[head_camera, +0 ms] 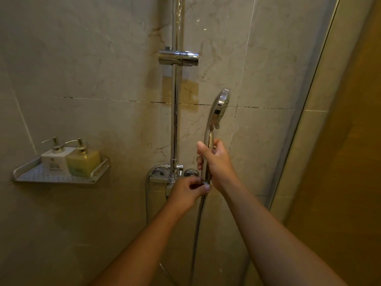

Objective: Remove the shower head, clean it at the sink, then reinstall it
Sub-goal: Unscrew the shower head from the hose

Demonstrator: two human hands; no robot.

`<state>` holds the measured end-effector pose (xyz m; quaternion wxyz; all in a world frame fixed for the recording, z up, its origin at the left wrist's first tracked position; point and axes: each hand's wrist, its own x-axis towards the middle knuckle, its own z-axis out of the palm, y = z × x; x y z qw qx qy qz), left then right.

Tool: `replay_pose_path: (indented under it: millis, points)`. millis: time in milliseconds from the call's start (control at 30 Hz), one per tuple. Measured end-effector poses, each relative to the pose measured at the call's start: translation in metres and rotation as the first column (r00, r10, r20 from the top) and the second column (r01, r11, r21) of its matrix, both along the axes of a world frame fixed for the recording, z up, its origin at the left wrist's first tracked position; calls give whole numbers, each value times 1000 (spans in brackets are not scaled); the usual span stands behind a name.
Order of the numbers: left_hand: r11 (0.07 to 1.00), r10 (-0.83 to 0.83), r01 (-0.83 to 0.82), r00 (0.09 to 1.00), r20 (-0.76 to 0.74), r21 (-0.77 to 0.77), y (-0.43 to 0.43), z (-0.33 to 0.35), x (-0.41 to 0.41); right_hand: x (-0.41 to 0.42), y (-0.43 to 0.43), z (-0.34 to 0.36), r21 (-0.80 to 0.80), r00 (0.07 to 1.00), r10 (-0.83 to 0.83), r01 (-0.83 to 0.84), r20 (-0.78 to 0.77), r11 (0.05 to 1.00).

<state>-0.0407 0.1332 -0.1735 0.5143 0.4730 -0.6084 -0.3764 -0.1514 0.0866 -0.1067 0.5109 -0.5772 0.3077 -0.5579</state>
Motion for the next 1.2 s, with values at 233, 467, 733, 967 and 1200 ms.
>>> replay_pose_path:
  millis: [233,467,733,967,1200]
  points:
    - [1000,8,-8,1000,4,-29,-3,2,2,-7,3,6,29,982,56,-63,181,998]
    - [1000,15,-15,998,-65,5,-5,-2,-3,-8,-1,7,161,941,80,-139,328,977]
    - [997,50,-43,992,-117,60,-5,-9,-1,-5,-9,-5,213,922,23,-113,388,970]
    - [998,25,-20,997,-78,61,-2,-7,0,-9,-13,2,234,915,67,-172,397,957]
    - [996,15,-8,997,-80,89,3,2,-8,-21,-10,25,42,980,125,-133,156,990]
